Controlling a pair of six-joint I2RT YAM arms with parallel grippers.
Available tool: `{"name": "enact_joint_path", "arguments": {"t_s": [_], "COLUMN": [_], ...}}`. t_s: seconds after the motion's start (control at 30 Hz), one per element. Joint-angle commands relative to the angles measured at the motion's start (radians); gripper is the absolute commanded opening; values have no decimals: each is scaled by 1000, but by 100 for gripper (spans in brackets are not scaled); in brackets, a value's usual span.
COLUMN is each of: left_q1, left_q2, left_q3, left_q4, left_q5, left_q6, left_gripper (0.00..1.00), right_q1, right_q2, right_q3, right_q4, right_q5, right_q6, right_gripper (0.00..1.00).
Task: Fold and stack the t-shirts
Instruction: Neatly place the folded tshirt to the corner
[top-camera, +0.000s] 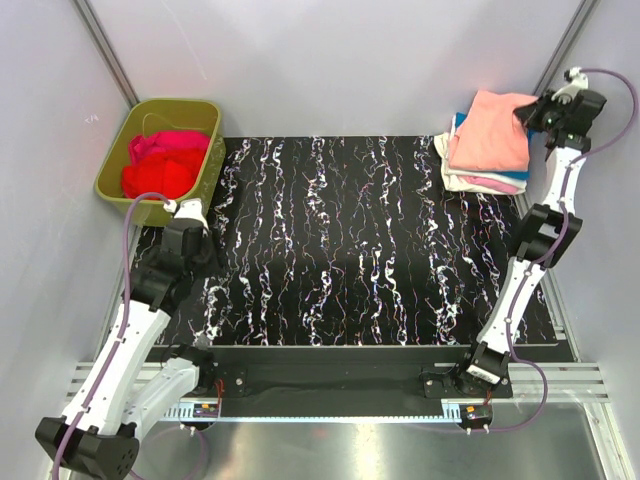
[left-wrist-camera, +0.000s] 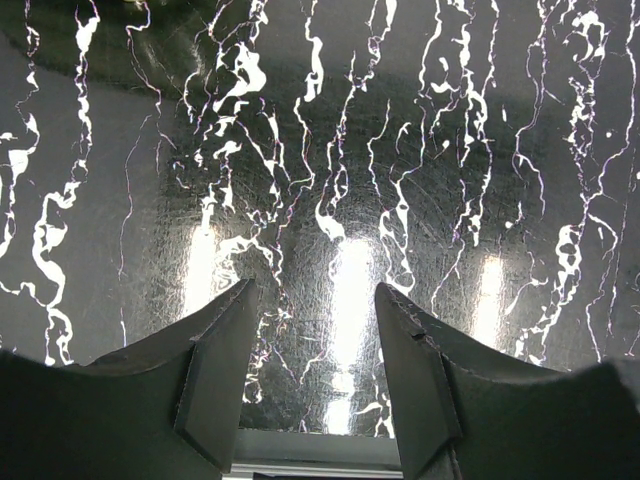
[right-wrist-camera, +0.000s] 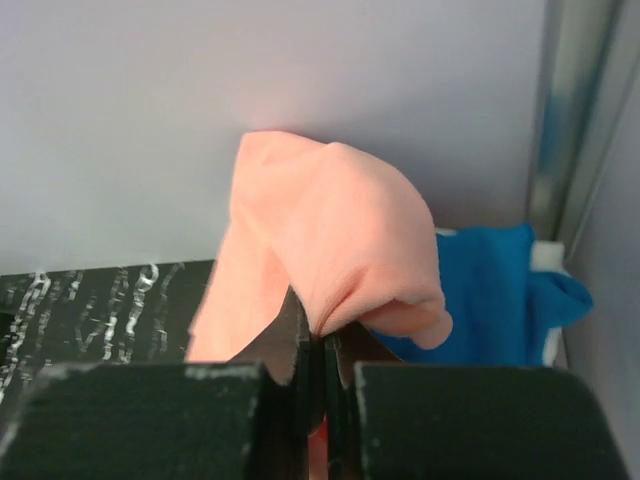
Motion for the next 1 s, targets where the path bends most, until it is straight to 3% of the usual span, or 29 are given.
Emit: {"name": "enact_joint_path", "arguments": {"t_s": [0.0,0.17,0.23,0.27,0.3,0.37,0.43,0.57,0.6,0.7,0.83,0.97], "left_q1": [4,4,4,4,4,4,4,4,4,4,4,4], "left_q2": [7,17,21,22,24,24,21,16,10,-4,-21,-36], "left_q3": [3,3,3,3,3,3,3,3,4,4,3,3], "left_q4": [30,30,30,30,28,28,27,27,27,28,33,33], "left_q5": [-21,-18,-18,-19,-19,-21,-22,-22,-22,-24,-22,-22], "left_q6": [-1,2,1,1,1,-1,-1,-2,-2,-2,-1,-2], "left_gripper": [56,55,56,55,55,55,56,55,55,55,56,55], "right_q1": [-32,-60,-62,-63,-65,-66,-74,-83,-82,-91,-97,-97], "right_q2": [53,117,128,131,136,137,122,28,-31,-170,-347,-403], "right_q3": [-17,1,-6,-9,-11,-5,-11,-61,-103,-196,-339,-277], "right_q4": [121,166,163,151,141,89,44,-35,-44,-66,-6,-66], "right_q5": [-50,-40,2,26,87,184,302,612,760,935,976,906], "right_q6": [36,57,56,56,54,50,38,22,24,24,33,62], "right_gripper": [0,0,7,15,41,70,78,79,80,84,100,100]}}
